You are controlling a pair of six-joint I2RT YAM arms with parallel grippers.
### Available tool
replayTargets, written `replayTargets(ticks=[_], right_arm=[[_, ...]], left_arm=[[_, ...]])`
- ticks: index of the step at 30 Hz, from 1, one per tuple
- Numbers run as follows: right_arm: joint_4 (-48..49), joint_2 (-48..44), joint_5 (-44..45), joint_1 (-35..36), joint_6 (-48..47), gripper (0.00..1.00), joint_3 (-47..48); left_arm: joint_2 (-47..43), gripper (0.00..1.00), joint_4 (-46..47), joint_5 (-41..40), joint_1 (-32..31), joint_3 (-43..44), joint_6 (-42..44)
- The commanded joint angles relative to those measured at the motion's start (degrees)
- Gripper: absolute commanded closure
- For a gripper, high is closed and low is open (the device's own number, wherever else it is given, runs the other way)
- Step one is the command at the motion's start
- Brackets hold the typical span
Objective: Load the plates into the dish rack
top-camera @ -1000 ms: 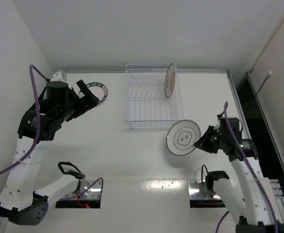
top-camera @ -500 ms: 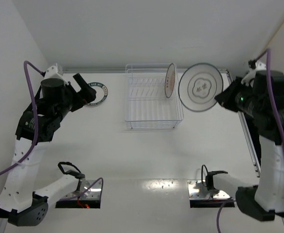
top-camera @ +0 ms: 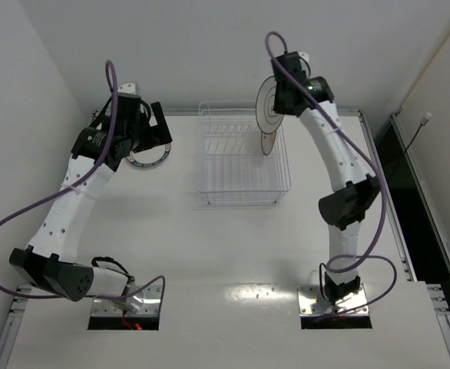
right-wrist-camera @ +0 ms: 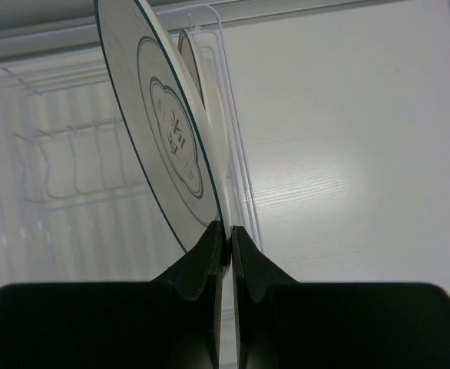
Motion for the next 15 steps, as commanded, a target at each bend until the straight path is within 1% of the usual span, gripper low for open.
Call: replayTargets(ticks=[1,2,3,4,6,8,9,13,15], right_arm=[[7.61,-0.65,15.91,4.35,-4.84,1.00,1.64],[9.53,0.14,18.71,5.49,-5.71,1.00,1.11],[10.16,1.28,19.87,6.02,-7.55,1.00,1.11],[10.17,3.99,21.01,6.03,-7.57,1.00,2.24],[10.69,6.20,23.30,6.64,-8.88,1.00,3.57],[11.48,9.10,26.38,6.64,-9.67,1.00,5.14],[12.01,10.07,27.95,6.64,-10.37,1.00,5.67],[13.07,13.15,27.89,6.12,-10.91,1.00,5.68],[13.59,14.82,27.27,6.12,-10.91,1.00,5.16]], left_arm=[[-2.74,0.00,0.25,-2.89,-0.43,-0.94,2.59],[-2.74,0.00,0.25,-3.94,-0.43,-1.56,3.37],[-2.22,0.00,0.25,-3.95,-0.43,-2.26,3.38],[-1.17,0.00,0.25,-4.99,-0.43,-2.26,3.38],[0.24,0.00,0.86,-5.00,-0.43,-1.74,3.38],[2.43,0.00,0.86,-3.78,-0.43,0.01,2.85],[3.23,0.00,0.86,-3.77,-0.43,2.20,2.33],[5.61,0.00,0.86,-3.16,-0.43,4.94,2.94],[6.13,0.00,0.86,-3.77,-0.43,4.94,2.94]])
